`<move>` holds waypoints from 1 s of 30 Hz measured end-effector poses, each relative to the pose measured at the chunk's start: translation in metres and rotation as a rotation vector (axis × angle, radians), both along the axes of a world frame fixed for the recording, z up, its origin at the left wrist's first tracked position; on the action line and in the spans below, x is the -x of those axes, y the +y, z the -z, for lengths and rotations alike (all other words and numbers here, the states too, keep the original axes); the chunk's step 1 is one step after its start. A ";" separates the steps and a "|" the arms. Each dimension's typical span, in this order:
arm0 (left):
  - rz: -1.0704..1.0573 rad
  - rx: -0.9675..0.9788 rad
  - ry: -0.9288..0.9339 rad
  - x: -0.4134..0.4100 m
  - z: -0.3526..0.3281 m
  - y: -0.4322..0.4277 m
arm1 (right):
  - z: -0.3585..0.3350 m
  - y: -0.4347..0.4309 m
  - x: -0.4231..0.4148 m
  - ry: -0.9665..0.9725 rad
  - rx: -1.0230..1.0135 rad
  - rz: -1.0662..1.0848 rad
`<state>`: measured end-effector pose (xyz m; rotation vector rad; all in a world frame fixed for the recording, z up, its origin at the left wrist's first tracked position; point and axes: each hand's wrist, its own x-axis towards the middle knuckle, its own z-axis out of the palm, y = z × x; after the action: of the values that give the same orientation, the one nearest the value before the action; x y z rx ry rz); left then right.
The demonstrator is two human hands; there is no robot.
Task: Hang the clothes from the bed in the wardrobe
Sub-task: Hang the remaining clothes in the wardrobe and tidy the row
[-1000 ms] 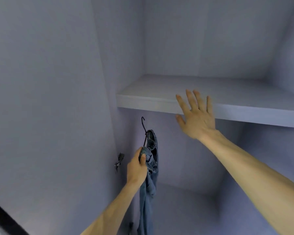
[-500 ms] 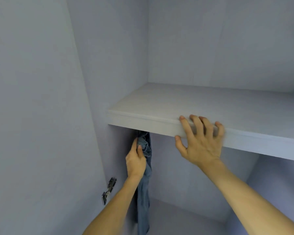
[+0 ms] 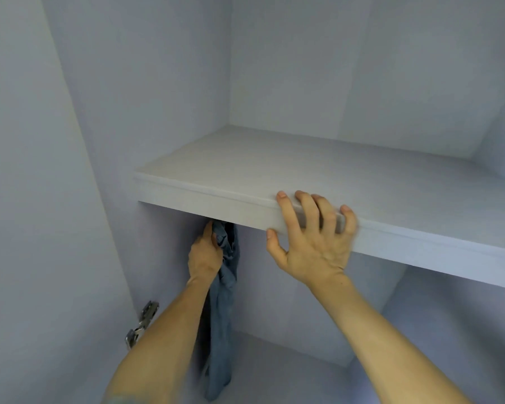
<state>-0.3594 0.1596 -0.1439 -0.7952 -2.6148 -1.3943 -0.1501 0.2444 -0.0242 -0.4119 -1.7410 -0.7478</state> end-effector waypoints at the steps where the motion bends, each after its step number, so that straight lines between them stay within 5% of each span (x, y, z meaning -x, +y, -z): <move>1: -0.011 0.032 0.018 0.005 0.000 -0.004 | 0.000 0.000 0.000 -0.001 0.010 -0.008; 15: -0.212 0.373 -0.056 0.007 -0.016 -0.054 | 0.001 -0.004 -0.009 -0.128 0.184 -0.019; 23: -0.033 0.399 -0.078 -0.059 -0.043 -0.167 | -0.003 -0.039 -0.026 -0.297 0.472 -0.004; 30: -0.016 0.434 -0.007 -0.179 -0.068 -0.323 | 0.059 -0.139 -0.082 -0.494 0.914 -0.417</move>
<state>-0.1803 -0.1639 -0.0756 -0.8026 -2.9632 -0.8296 -0.0683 0.1051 -0.0828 -0.4603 -2.4835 0.3258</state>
